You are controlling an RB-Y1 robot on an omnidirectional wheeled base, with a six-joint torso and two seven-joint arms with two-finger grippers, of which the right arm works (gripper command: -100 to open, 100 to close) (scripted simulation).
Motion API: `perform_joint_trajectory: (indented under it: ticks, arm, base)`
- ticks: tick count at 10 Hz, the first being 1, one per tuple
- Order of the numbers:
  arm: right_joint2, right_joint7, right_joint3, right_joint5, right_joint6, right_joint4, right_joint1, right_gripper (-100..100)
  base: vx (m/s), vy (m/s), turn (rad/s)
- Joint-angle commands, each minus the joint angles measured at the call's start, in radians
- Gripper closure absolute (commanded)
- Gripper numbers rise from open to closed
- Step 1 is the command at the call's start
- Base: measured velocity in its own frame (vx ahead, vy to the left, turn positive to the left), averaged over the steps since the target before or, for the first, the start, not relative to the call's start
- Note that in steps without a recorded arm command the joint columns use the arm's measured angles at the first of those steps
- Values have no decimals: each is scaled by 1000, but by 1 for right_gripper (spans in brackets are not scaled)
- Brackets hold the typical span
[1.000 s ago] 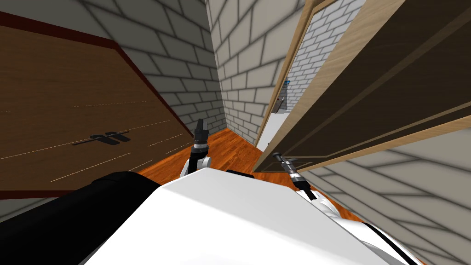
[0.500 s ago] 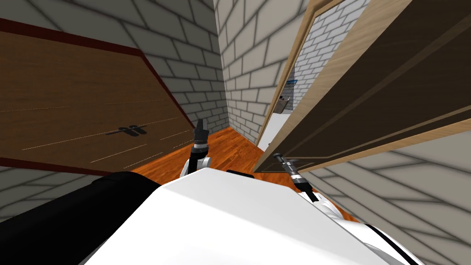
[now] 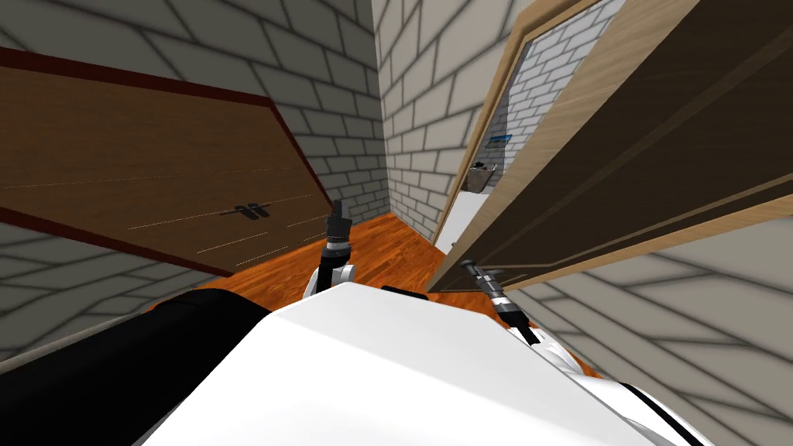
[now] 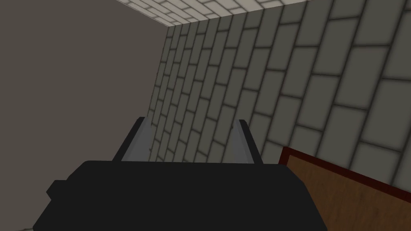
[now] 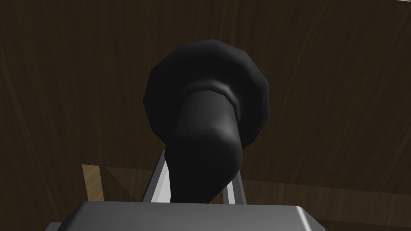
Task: Pull the door open
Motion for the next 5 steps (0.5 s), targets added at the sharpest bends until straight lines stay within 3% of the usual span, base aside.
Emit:
perform_joint_trajectory:
  ticks: [1,5]
  arm:
    - [-7,-1,-2,-1,-16,10,-2,100]
    - [-14,-4,-1,-1,-39,20,7,100]
  base:
    - [-154,-70,161]
    - [-164,-84,129]
